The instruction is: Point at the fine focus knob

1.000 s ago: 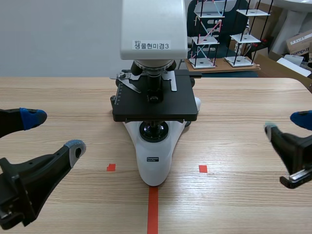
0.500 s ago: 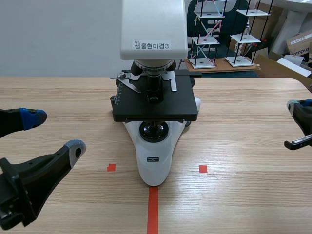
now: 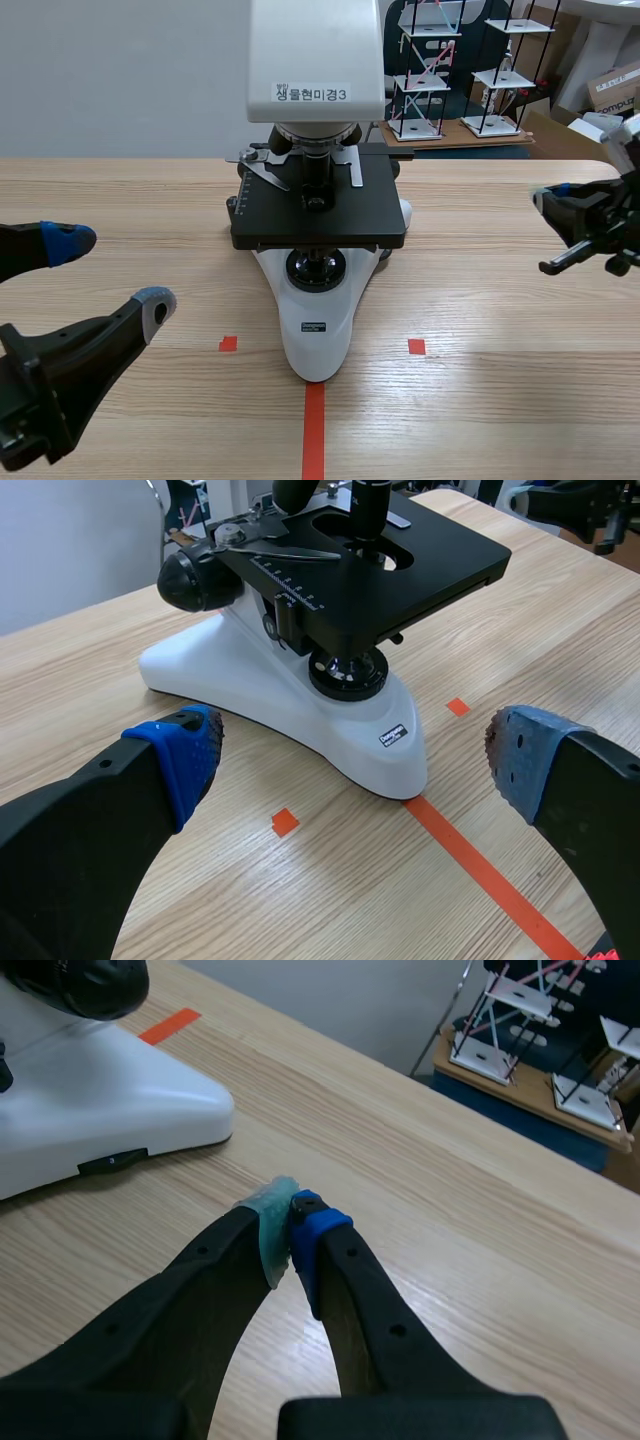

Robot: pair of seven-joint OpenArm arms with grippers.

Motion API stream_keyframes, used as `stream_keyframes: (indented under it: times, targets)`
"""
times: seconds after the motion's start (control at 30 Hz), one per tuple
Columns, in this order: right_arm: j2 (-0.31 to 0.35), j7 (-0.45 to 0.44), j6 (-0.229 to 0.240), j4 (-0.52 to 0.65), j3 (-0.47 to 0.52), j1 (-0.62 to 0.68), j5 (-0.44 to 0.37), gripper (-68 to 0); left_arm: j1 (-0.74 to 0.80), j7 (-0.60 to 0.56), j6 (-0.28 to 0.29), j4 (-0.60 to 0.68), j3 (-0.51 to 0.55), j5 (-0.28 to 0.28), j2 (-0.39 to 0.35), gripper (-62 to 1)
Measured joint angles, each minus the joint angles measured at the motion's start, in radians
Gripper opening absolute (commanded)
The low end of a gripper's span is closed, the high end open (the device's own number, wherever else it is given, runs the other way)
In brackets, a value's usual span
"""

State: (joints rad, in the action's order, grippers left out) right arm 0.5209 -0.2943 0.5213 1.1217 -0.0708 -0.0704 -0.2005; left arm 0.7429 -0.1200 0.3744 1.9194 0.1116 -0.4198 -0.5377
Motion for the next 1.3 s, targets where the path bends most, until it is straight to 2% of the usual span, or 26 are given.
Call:
stream_keyframes:
  times: [0.27, 0.37, 0.53, 0.7, 0.83, 1.3]
  targets:
    - [-0.067, -0.098, 0.042, -0.116, -0.064, -0.169, 0.188, -67.4, 0.000, 0.000, 0.000, 0.000, 0.000, 0.000, 0.000, -5.6]
    - [-0.091, -0.121, 0.045, -0.157, -0.069, -0.217, 0.219, -67.4, 0.000, 0.000, 0.000, 0.000, 0.000, 0.000, 0.000, -5.6]
    - [-0.100, -0.125, 0.056, -0.189, -0.069, -0.268, 0.236, -67.4, 0.000, 0.000, 0.000, 0.000, 0.000, 0.000, 0.000, -5.6]
    - [-0.100, -0.127, 0.061, -0.189, -0.069, -0.266, 0.246, -67.4, 0.000, 0.000, 0.000, 0.000, 0.000, 0.000, 0.000, -5.6]
    - [-0.101, -0.135, 0.108, -0.189, -0.069, -0.267, 0.277, -67.4, 0.000, 0.000, 0.000, 0.000, 0.000, 0.000, 0.000, -5.6]
    - [-0.106, -0.133, 0.103, -0.189, -0.069, -0.267, 0.280, -67.4, 0.000, 0.000, 0.000, 0.000, 0.000, 0.000, 0.000, -5.6]
